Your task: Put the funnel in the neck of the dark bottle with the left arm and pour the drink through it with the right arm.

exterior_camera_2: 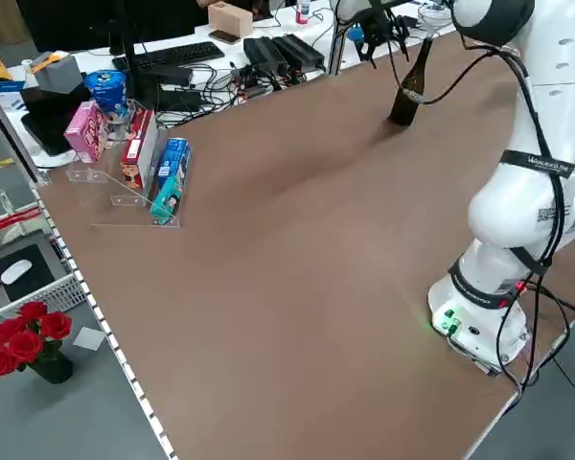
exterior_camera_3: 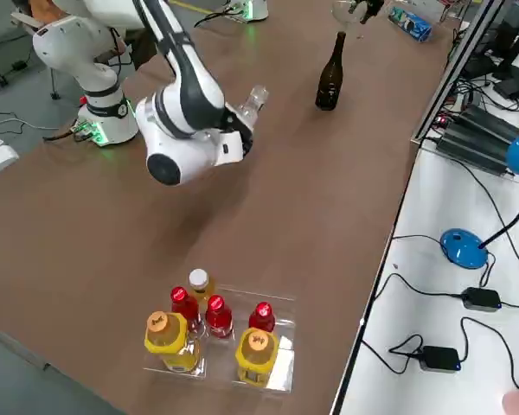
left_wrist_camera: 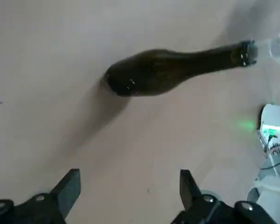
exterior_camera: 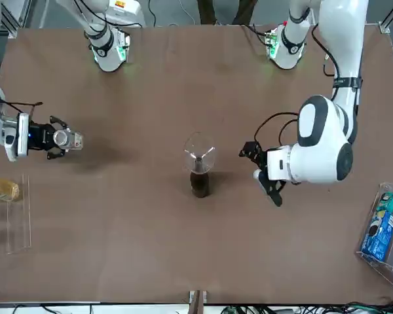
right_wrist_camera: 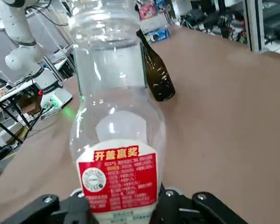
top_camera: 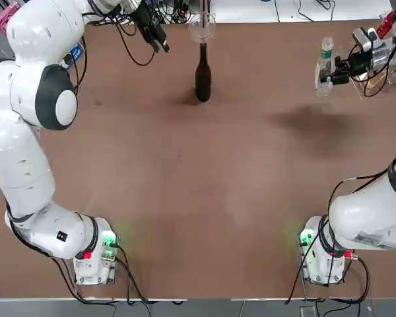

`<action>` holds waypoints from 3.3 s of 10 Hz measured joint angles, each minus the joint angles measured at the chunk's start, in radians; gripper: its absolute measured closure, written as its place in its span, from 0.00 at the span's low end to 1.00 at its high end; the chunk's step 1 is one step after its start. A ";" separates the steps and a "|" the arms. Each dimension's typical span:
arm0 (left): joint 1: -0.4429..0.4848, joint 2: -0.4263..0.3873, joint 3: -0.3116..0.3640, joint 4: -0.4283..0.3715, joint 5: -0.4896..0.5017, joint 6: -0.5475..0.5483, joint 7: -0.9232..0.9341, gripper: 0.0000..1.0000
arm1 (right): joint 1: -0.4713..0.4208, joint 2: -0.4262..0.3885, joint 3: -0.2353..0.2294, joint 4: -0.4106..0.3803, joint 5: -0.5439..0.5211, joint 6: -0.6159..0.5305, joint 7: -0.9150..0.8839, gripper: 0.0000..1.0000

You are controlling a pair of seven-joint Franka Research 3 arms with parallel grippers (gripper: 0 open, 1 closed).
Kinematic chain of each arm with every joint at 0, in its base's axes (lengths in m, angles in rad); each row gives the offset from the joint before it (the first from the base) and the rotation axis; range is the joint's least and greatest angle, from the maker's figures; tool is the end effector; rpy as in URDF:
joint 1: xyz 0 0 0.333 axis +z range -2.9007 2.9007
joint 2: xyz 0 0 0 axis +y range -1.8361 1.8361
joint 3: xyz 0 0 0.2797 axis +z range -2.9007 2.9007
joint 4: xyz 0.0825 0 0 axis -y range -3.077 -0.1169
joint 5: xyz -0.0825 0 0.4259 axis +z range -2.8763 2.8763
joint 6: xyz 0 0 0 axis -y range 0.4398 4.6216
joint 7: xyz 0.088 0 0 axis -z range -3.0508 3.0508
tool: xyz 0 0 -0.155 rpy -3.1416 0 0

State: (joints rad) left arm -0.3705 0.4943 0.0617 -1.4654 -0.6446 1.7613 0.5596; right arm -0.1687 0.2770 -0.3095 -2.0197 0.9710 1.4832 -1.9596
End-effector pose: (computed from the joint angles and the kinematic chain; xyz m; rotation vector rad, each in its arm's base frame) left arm 0.6371 -0.2934 0.3090 2.3842 -0.8473 -0.1497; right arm 0.5255 -0.1237 0.2366 -1.7676 -1.1052 -0.6530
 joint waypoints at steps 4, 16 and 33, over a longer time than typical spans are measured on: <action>0.005 -0.025 -0.072 -0.138 -0.065 0.138 0.357 0.00 | 0.035 -0.142 0.026 0.026 -0.094 0.027 0.279 0.61; 0.245 0.115 -0.396 -0.104 -0.529 0.145 1.261 0.00 | 0.047 -0.456 0.565 0.071 -0.273 0.260 1.439 0.61; 0.211 0.169 -0.412 -0.079 -0.796 0.151 1.611 0.00 | 0.050 -0.464 1.008 0.146 -0.430 0.490 2.152 0.61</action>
State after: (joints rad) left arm -0.1596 0.6637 -0.3506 -1.5448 -1.4410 1.9122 2.1704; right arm -0.1192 -0.1869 0.6989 -1.8739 0.5414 1.9734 0.1920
